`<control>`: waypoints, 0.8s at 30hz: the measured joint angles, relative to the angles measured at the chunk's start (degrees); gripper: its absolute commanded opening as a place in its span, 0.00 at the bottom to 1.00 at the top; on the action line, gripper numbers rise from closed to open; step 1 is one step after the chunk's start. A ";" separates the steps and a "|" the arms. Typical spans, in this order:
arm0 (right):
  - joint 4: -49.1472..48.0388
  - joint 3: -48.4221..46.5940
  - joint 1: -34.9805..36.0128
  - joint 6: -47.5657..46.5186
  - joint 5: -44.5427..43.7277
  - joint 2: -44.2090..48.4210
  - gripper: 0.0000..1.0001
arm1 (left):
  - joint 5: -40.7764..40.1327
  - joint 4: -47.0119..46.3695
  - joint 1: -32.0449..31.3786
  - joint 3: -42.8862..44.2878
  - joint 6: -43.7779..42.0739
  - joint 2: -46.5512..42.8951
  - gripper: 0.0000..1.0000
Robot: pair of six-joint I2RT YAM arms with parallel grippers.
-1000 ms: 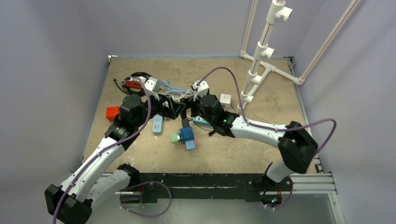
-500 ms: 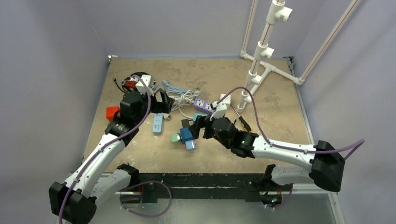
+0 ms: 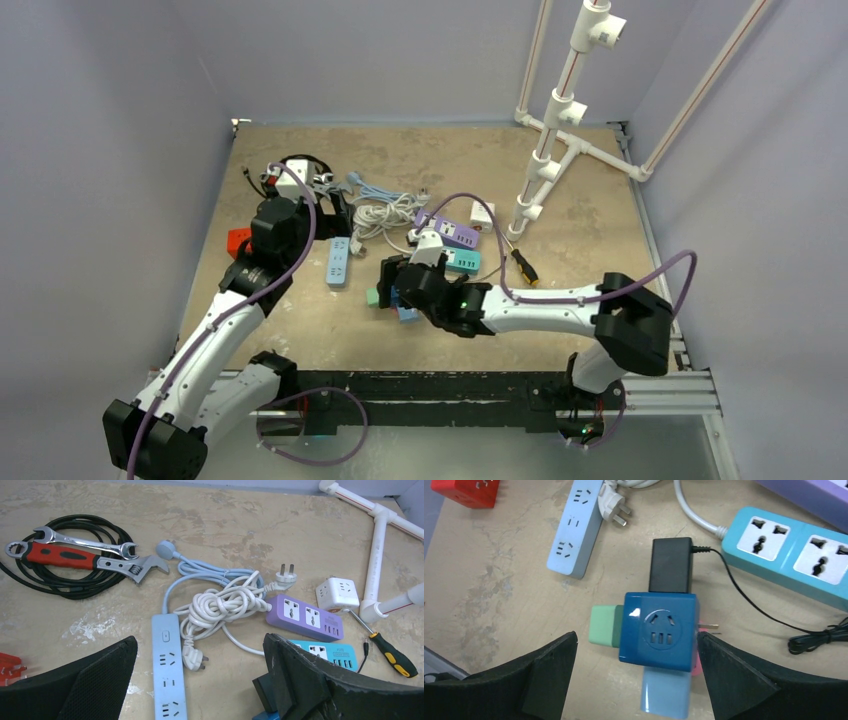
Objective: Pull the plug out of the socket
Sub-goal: Pick up the socket from the center of the board.
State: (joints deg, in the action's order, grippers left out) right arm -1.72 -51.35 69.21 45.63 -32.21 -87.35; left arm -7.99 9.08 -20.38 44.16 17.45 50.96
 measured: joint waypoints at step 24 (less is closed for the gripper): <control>8.46 -6.38 2.60 5.16 -7.26 -10.62 0.58 | 0.59 0.04 0.02 0.00 -0.09 0.00 0.96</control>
State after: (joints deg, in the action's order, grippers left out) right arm 6.74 -57.74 71.81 50.78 -39.46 -97.97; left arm -7.40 9.13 -20.36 44.16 17.37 50.96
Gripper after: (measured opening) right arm 0.677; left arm 0.958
